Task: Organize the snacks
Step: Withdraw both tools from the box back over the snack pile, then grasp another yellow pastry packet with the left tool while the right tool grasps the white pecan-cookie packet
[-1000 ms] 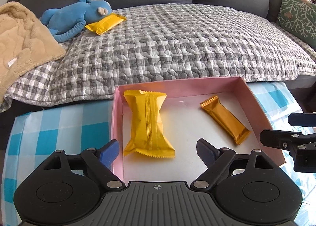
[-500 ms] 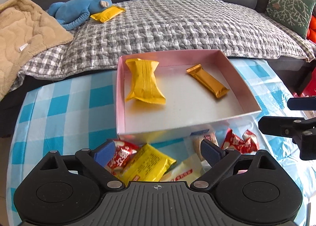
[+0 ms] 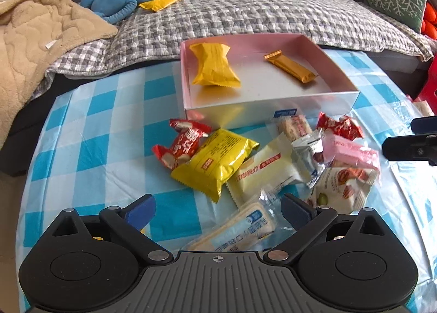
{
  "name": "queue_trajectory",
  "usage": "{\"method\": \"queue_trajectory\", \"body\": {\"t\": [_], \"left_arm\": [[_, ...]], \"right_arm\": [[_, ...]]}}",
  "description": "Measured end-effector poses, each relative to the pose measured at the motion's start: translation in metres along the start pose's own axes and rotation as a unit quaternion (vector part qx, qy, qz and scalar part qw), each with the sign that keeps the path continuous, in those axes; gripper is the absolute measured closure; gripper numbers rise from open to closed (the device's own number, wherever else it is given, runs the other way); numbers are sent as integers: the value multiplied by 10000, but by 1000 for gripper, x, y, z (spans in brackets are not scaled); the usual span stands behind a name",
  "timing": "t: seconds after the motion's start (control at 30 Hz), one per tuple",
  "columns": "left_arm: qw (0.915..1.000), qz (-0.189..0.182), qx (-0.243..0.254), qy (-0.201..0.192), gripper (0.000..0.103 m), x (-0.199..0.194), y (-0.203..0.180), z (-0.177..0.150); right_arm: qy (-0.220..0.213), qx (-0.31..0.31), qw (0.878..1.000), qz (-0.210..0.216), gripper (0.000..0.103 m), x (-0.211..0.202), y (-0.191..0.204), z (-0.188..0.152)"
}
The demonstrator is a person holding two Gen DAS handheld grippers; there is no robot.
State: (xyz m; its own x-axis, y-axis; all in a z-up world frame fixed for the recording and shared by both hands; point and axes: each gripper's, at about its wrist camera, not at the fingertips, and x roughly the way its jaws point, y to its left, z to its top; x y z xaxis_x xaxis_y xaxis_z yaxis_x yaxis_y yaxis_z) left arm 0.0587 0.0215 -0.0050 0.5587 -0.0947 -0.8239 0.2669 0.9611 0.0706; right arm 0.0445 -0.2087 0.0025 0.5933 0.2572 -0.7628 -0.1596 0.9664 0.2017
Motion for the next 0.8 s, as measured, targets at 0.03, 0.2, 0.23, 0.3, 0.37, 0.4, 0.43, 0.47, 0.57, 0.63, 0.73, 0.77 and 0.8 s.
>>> {"method": "queue_trajectory", "body": {"t": [0.03, 0.2, 0.23, 0.3, 0.37, 0.4, 0.43, 0.47, 0.57, 0.63, 0.73, 0.77, 0.8], "left_arm": [[9999, 52, 18, 104, 4, 2, 2, -5], [9994, 184, -2, 303, 4, 0, 20, -26], [9993, 236, 8, 295, 4, -1, 22, -29], [9989, 352, 32, 305, 4, -2, 26, -33], [9985, 420, 24, 358, 4, -3, 29, -37], [9984, 426, 8, 361, 4, -4, 31, -39], [9986, 405, 0, 350, 4, -5, 33, -40], [9986, 388, -14, 346, 4, -7, 35, -41], [9983, 403, -174, 377, 4, -8, 43, -43], [9979, 431, -280, 385, 4, -8, 50, -45], [9969, 427, -445, 497, 4, -5, 57, -47], [9963, 381, -518, 565, 4, -3, 60, -48], [9958, 325, -585, 625, 4, -1, 61, -49]], "right_arm": [[15, -38, 10000, 11, 5, -1, 1, -4], [240, -185, 9995, 61, 5, 2, 8, -18], [314, -222, 9992, 110, 5, 4, 10, -20], [428, -304, 9985, 167, 5, 7, 16, -23], [524, -389, 9977, 208, 5, 9, 21, -25], [559, -409, 9973, 243, 5, 10, 23, -26], [596, -390, 9970, 286, 5, 11, 24, -27], [640, -356, 9968, 327, 5, 12, 26, -28], [778, -274, 9959, 376, 5, 18, 28, -29], [847, -299, 9955, 312, 5, 23, 32, -30], [890, -360, 9950, 259, 5, 27, 36, -31], [899, -372, 9949, 253, 5, 28, 37, -31], [907, -379, 9949, 238, 5, 29, 38, -31]]}}
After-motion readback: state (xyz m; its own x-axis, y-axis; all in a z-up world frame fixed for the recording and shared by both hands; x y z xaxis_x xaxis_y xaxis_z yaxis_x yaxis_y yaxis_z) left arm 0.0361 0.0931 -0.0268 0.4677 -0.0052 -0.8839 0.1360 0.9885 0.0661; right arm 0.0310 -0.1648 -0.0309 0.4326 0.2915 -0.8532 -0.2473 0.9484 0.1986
